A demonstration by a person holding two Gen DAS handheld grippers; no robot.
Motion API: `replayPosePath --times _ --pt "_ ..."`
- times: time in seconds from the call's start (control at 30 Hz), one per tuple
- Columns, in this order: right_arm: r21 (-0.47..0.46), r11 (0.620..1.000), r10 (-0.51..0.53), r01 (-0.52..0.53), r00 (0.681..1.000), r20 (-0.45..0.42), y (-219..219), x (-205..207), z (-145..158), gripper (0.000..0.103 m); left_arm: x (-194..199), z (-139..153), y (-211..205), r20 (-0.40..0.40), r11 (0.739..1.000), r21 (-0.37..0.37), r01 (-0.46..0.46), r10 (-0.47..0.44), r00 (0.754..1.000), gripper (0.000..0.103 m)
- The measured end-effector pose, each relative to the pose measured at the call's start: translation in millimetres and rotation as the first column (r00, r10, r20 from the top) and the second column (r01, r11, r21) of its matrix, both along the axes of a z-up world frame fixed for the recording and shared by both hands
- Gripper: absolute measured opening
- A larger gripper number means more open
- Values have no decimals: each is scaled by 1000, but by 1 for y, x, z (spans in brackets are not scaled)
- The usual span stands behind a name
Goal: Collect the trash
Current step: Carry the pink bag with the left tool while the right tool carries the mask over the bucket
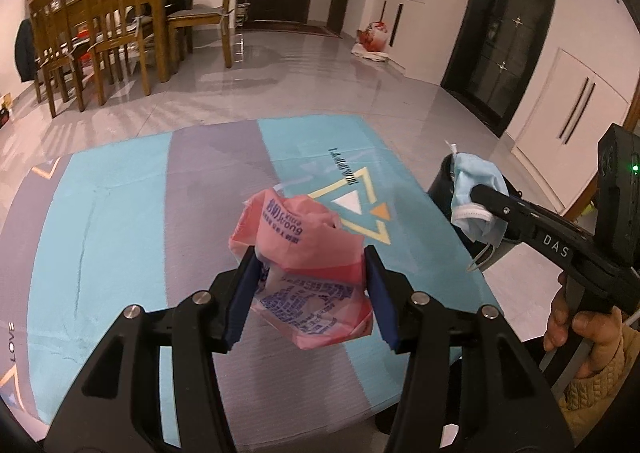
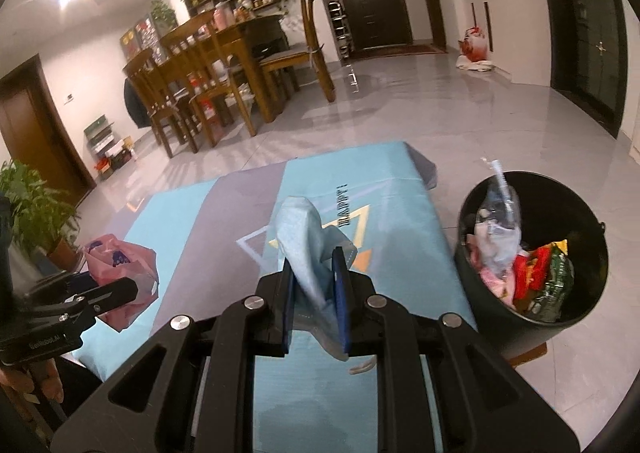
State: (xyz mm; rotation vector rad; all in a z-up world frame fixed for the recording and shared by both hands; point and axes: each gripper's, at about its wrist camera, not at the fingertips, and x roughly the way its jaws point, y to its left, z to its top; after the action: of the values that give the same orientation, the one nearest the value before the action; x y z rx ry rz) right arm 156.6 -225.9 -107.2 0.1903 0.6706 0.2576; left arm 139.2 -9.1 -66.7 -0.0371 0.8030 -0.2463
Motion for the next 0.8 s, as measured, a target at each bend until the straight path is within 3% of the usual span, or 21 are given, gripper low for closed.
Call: replayPosePath --times 0.33,0.8 --pt "-11 991 -129 130 991 41 -41 -9 4 18 23 4 -28 24 998 12 66 -66 998 54" --pt "-23 949 -312 314 947 76 -99 -20 9 19 46 23 -93 80 978 22 208 -210 974 54"
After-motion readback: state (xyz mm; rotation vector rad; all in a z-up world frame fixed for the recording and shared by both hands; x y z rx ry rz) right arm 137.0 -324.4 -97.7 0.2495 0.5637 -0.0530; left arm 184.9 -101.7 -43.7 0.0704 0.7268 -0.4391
